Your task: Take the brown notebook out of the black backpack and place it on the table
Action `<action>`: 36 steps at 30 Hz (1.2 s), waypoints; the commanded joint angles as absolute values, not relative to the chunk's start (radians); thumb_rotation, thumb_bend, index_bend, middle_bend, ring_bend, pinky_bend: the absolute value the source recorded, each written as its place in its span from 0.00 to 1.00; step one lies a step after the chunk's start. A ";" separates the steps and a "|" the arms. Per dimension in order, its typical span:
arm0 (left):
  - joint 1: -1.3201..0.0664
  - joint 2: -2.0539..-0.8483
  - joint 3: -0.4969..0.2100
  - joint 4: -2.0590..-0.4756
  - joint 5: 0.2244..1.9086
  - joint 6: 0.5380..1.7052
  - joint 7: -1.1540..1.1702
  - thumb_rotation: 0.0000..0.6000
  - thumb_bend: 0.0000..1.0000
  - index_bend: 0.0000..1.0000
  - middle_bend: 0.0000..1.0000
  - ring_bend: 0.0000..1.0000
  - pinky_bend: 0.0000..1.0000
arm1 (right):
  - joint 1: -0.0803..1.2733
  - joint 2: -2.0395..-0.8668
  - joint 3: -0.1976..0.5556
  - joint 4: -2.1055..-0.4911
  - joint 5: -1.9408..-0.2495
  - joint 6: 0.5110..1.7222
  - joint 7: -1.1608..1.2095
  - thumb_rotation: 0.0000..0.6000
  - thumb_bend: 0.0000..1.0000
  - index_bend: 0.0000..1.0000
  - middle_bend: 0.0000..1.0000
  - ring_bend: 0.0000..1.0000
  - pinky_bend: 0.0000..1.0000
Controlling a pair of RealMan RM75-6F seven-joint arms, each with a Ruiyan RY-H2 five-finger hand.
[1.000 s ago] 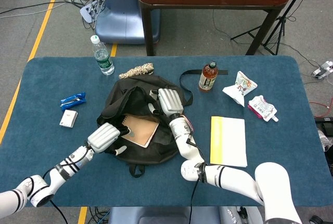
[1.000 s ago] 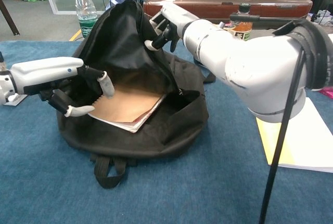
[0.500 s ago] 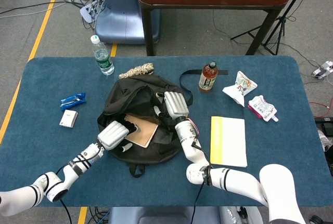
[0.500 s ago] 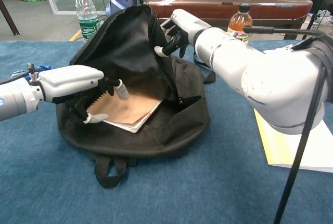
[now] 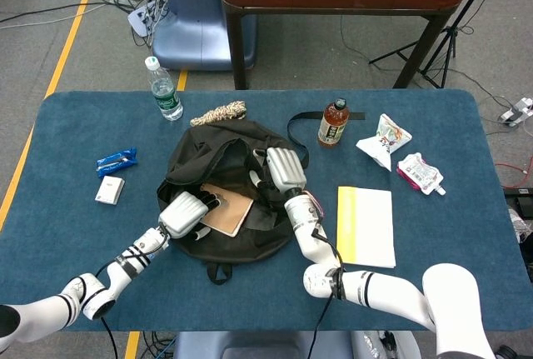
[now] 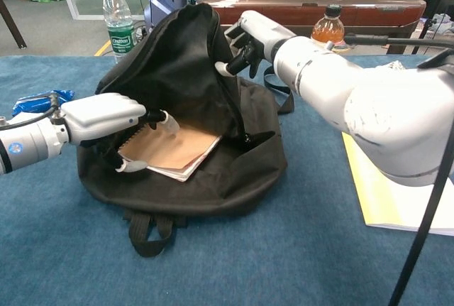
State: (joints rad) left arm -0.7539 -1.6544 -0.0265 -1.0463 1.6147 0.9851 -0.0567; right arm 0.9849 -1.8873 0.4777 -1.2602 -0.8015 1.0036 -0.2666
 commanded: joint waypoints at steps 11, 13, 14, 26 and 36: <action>-0.729 -1.740 0.005 -0.894 1.637 1.069 -0.094 1.00 0.22 0.09 0.11 0.16 0.25 | 0.979 -1.881 0.474 -1.277 -0.796 1.012 -0.273 1.00 0.53 0.79 0.57 0.44 0.59; -0.729 -1.750 0.007 -0.883 1.637 1.073 -0.099 1.00 0.22 0.09 0.11 0.16 0.25 | 0.978 -1.880 0.474 -1.276 -0.795 1.012 -0.274 1.00 0.53 0.79 0.57 0.44 0.59; -0.729 -1.755 0.007 -0.876 1.637 1.075 -0.100 1.00 0.21 0.09 0.11 0.16 0.25 | 0.977 -1.879 0.474 -1.277 -0.794 1.012 -0.274 1.00 0.53 0.79 0.57 0.44 0.59; -0.742 -1.812 -0.009 -0.809 1.611 1.066 -0.115 1.00 0.21 0.08 0.11 0.16 0.25 | 0.978 -1.880 0.473 -1.274 -0.786 1.007 -0.278 1.00 0.53 0.79 0.57 0.44 0.59; -0.755 -1.848 -0.013 -0.773 1.600 1.051 -0.119 1.00 0.21 0.09 0.11 0.15 0.25 | 0.982 -1.889 0.471 -1.260 -0.783 0.999 -0.272 1.00 0.53 0.79 0.57 0.44 0.59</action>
State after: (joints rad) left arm -0.7538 -1.8467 -0.0114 -0.7743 1.6016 1.0531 -0.1173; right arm 0.9823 -1.8885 0.4711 -1.2601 -0.7832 0.9989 -0.2723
